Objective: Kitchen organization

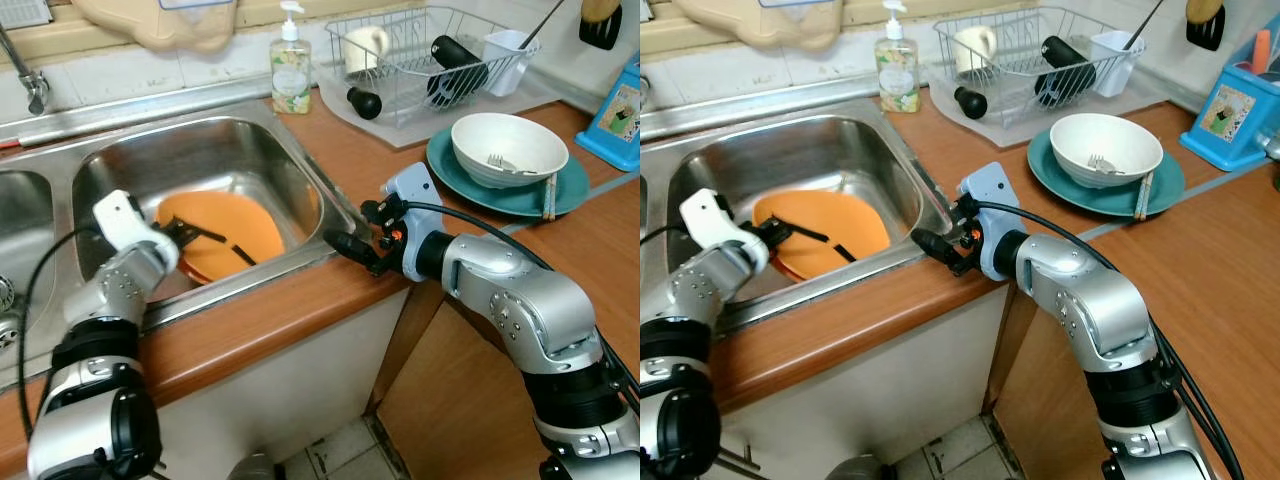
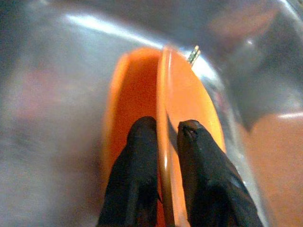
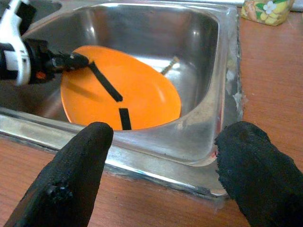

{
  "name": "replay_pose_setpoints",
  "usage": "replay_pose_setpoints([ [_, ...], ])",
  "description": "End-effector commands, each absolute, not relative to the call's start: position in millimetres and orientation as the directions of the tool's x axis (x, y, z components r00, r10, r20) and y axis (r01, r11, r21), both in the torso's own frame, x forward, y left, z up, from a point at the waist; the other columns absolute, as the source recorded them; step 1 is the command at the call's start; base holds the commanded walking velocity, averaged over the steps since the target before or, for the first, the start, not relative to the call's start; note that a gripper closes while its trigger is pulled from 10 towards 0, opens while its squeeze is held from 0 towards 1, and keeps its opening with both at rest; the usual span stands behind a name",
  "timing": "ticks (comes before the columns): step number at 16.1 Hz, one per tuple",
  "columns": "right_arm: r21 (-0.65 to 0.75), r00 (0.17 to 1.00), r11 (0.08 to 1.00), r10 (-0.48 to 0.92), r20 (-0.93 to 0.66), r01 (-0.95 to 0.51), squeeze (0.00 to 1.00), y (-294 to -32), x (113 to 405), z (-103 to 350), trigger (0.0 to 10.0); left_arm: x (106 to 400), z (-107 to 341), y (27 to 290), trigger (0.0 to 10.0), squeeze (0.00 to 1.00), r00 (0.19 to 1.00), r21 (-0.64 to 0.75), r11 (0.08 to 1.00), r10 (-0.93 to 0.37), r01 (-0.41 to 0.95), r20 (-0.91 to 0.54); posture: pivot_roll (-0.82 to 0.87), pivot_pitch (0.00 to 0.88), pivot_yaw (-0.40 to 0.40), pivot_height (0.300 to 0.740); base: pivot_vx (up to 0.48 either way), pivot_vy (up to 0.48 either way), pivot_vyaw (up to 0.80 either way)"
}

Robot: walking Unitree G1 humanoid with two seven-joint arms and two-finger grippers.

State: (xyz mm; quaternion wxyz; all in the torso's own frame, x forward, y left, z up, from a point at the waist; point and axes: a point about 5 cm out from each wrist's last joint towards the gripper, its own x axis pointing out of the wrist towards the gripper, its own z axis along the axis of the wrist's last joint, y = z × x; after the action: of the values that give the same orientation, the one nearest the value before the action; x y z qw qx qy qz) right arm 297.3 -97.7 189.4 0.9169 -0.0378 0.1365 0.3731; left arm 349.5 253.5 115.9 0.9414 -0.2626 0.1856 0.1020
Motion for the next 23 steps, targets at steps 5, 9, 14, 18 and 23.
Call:
replay_pose_setpoints([
  [5,0.028,0.732,0.77,0.616,-0.292,-0.637,0.0,-103.0,304.0,185.9,10.0,341.2,122.2,270.4,10.0,1.0,0.918,-0.298,0.918,0.142,-0.262,-0.371,-0.01,0.0,0.053,0.74,0.0,0.0,0.0],
  [9,-0.028,0.801,0.838,0.512,-0.31,-0.546,0.91,-113.4,309.6,178.4,10.0,334.3,142.3,272.6,10.0,1.0,0.964,0.066,0.99,0.136,-0.124,-0.228,-0.01,0.0,0.053,0.74,0.0,0.0,0.0],
  [14,-0.011,0.845,0.885,0.441,-0.302,-0.466,0.92,-120.2,311.0,174.2,10.0,326.0,134.9,274.9,10.0,0.32,0.949,0.194,0.972,0.18,-0.132,-0.258,-0.01,0.0,0.053,0.74,0.0,0.0,0.0],
  [18,-0.008,0.854,0.896,0.421,-0.307,-0.444,0.92,-122.4,310.6,171.9,10.0,322.6,127.4,280.9,10.0,0.22,0.93,0.285,0.95,0.217,-0.131,-0.297,-0.01,0.0,0.055,0.74,0.0,0.0,0.0],
  [23,-0.029,0.861,0.905,0.394,-0.322,-0.425,1.0,-124.5,310.1,166.8,10.0,320.8,131.3,283.6,10.0,1.0,0.942,0.541,0.839,0.222,-0.053,-0.252,-0.01,0.0,0.059,0.74,0.0,0.0,0.0],
])
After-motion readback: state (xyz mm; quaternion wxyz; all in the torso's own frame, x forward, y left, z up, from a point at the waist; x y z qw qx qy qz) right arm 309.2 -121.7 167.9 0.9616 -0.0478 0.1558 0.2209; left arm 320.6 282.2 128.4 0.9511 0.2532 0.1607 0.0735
